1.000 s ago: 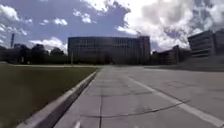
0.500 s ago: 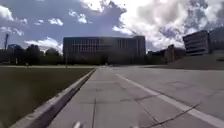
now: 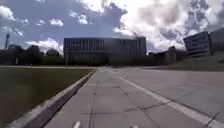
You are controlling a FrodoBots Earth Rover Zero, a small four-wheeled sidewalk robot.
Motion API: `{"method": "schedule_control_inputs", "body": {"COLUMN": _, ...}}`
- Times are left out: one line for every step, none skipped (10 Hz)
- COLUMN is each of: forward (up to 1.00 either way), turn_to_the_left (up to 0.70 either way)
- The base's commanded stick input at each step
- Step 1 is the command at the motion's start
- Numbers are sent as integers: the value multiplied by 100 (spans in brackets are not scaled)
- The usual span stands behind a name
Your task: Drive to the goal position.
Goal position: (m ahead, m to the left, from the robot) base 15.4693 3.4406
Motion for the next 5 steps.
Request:
{"method": "schedule_control_inputs", "body": {"forward": 70, "turn_to_the_left": 0}}
{"method": "schedule_control_inputs", "body": {"forward": 70, "turn_to_the_left": 0}}
{"method": "schedule_control_inputs", "body": {"forward": 70, "turn_to_the_left": 0}}
{"method": "schedule_control_inputs", "body": {"forward": 70, "turn_to_the_left": 0}}
{"method": "schedule_control_inputs", "body": {"forward": 70, "turn_to_the_left": 0}}
